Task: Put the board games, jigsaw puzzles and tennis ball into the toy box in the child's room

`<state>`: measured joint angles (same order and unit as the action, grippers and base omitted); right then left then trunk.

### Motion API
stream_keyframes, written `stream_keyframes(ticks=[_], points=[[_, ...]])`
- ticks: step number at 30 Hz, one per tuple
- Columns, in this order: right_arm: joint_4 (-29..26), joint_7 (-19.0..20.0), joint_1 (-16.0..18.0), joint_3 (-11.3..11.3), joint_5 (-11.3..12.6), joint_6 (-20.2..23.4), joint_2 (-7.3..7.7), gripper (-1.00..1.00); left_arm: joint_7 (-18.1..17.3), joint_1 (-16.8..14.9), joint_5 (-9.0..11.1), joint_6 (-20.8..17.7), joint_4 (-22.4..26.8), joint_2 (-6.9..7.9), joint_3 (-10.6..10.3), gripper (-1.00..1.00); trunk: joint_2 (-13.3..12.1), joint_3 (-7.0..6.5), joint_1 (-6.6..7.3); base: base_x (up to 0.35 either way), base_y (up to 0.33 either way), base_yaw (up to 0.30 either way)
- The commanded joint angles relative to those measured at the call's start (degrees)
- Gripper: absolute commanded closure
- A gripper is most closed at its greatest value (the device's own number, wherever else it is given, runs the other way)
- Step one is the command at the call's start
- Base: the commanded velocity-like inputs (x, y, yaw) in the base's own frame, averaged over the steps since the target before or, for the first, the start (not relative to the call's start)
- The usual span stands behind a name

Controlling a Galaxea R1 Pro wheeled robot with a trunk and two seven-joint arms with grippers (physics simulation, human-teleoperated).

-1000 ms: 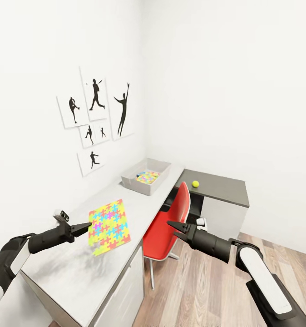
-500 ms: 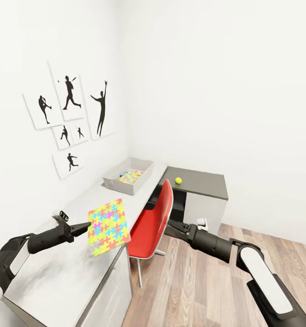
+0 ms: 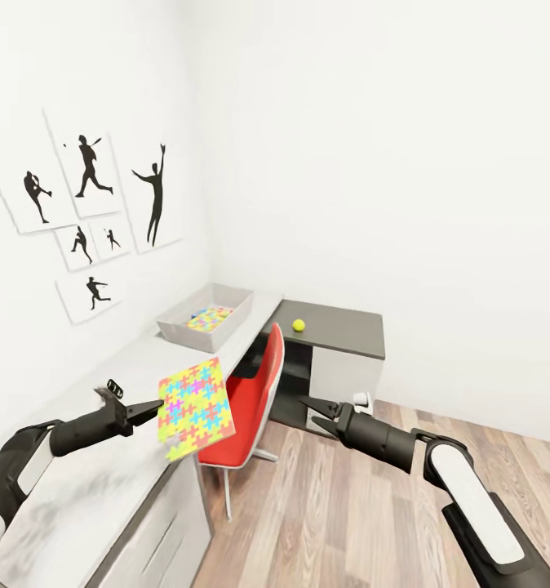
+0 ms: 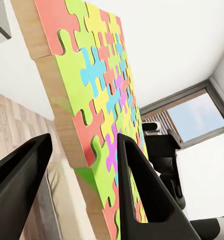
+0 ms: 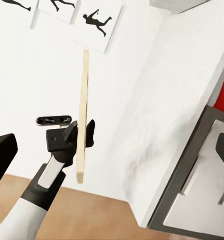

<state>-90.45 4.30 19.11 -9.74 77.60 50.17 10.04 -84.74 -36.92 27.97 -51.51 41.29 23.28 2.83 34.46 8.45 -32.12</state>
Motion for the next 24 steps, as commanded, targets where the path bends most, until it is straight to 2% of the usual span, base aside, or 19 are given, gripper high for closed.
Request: stream_keyframes(ticks=[1,6,10,24], points=[[-0.01,0.45,0.05,-0.02,-0.43,0.1,0.02,-1.0,-0.17,-0.06,0.06,-0.61,0.02,0.01,-0.01,1.0,0.09,0.1,-0.03,0.129,-0.262,0.157],[-0.07,0.45,0.05,-0.1,-0.43,0.1,-0.09,-1.0,-0.17,-0.07,0.04,-0.61,-0.02,-0.04,-0.09,1.0,0.09,0.1,-0.03,0.189,-0.23,0.248],[-0.07,0.45,0.05,-0.09,-0.44,0.1,0.03,-1.0,-0.1,-0.06,0.06,-0.61,-0.06,-0.07,-0.12,1.0,0.09,0.11,-0.03,0.28,-0.078,0.234],[-0.08,0.45,0.05,-0.1,-0.43,0.03,-0.1,-1.0,0.08,-0.02,0.0,-0.61,-0.13,-0.08,-0.14,1.0,0.09,0.11,-0.03,0.313,-0.022,0.041]])
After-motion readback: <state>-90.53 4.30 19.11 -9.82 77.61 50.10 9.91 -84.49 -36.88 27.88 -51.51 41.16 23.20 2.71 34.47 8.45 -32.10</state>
